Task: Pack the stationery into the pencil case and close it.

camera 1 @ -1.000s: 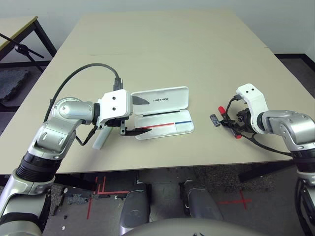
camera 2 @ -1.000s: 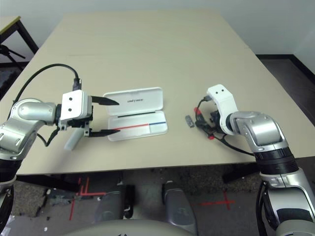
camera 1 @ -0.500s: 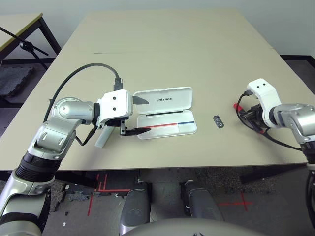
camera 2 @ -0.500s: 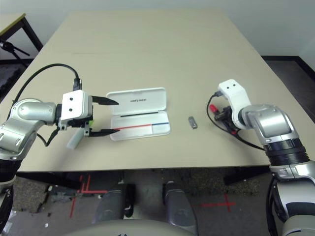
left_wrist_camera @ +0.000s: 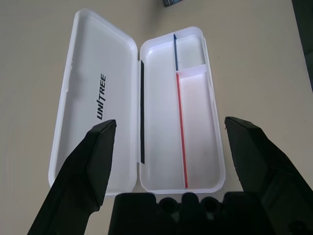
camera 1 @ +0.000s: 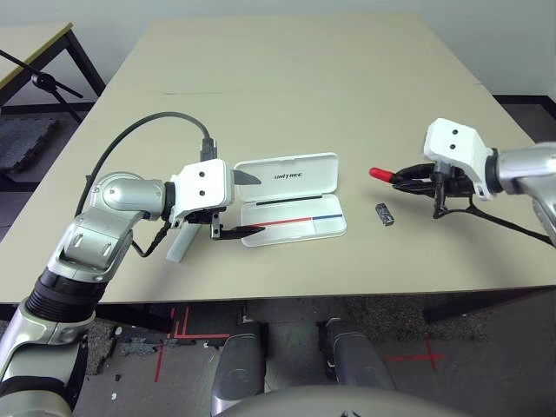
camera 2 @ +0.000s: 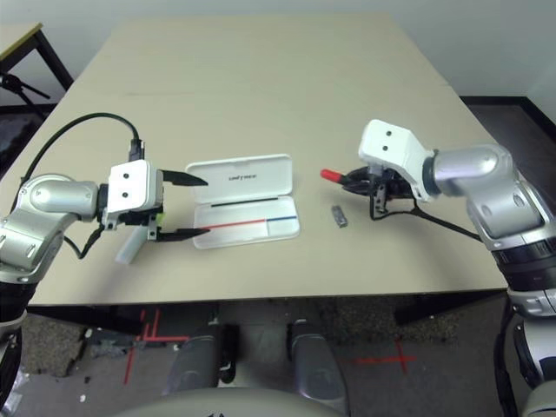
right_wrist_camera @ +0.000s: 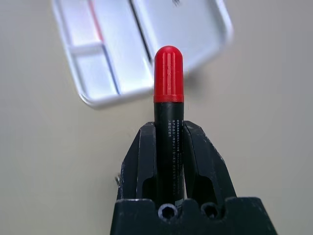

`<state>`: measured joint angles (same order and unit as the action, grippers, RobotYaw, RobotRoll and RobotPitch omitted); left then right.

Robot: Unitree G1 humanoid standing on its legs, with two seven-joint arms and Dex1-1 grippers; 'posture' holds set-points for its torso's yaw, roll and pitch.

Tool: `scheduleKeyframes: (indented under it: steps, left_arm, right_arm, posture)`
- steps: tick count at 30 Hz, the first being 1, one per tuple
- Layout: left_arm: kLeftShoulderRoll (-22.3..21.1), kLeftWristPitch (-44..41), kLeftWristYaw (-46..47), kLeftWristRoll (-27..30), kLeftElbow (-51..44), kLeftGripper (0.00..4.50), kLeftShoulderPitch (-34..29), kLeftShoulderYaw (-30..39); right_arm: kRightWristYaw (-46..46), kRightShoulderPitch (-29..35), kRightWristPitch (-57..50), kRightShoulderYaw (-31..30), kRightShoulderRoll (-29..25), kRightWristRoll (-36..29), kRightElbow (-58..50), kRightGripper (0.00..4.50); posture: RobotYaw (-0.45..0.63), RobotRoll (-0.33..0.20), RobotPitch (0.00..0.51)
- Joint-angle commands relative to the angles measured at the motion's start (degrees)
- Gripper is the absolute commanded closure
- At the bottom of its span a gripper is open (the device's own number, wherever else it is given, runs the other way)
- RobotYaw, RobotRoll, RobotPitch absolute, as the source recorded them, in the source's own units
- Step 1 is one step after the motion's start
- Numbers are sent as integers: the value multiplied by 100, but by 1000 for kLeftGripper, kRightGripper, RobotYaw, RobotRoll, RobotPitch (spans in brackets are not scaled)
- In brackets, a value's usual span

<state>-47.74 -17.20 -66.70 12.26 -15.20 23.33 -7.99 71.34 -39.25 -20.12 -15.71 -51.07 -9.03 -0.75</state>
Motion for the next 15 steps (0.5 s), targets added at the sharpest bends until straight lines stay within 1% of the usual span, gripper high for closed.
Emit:
scheduleKeyframes:
  steps: [1, 5, 9, 15]
  left_arm:
    - [-67, -36, 11, -88, -117, 0, -68, -102]
    - [-174, -60, 14, -171, -201, 0, -165, -106]
    - [-238, -74, 55, -180, -310, 0, -298, -44]
    - [-306, -134, 157, -162, -465, 0, -416, 26]
  right_arm:
    - [325, -272, 146, -396, 280, 226, 169, 3998]
    - [389, -457, 142, -830, 740, 569, 376, 3998]
    - [337, -649, 73, -1047, 1198, 792, 511, 3998]
    - [209, -959, 333, -1373, 1766, 1311, 1025, 3998]
  posture:
    - [40, 0, 106]
    - [58, 0, 105]
    - [82, 0, 105]
    - [110, 0, 107]
